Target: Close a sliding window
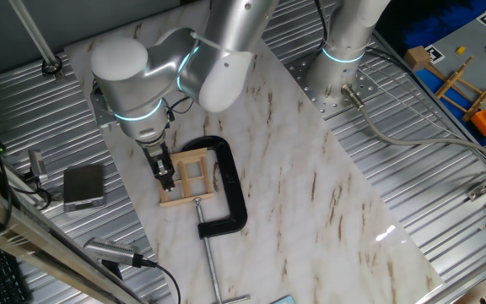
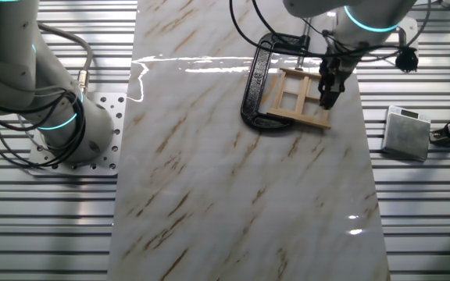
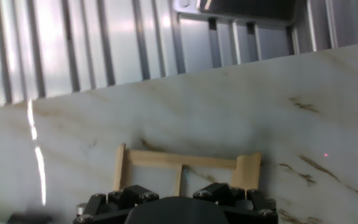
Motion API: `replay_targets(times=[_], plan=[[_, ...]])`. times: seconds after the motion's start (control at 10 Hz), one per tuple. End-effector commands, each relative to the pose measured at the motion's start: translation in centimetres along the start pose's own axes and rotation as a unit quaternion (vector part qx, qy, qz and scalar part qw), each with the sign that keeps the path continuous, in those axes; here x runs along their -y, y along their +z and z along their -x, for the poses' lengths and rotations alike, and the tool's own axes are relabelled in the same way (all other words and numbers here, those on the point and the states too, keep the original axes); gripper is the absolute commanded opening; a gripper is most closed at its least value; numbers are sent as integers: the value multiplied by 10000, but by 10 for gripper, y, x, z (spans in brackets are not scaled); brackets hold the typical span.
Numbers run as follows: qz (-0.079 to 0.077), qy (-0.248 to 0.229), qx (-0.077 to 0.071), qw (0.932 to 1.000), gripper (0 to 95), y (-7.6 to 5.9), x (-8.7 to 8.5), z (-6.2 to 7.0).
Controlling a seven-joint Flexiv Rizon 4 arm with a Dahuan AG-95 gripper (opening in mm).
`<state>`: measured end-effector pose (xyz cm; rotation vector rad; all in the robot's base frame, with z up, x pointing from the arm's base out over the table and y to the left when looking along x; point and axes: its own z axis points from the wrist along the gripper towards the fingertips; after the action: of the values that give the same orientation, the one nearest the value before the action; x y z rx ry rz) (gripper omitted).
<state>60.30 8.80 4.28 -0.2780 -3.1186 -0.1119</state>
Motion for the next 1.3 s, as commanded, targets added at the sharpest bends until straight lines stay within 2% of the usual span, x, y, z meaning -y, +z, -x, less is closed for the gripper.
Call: replay_targets(times=[0.1, 0.5, 0.7, 0.8, 1.2, 1.3], plan=[[-355, 48, 56, 9993, 760, 10, 6, 6], [-450, -68, -63, 9989, 760, 10, 8, 5], [-665, -246, -127, 9974, 760, 10, 9, 5], [-706, -309, -135, 9969, 760, 9, 10, 4], [-692, -431, -210, 9965, 760, 8, 12, 1], [-620, -411, -208, 9970, 760, 8, 12, 1]])
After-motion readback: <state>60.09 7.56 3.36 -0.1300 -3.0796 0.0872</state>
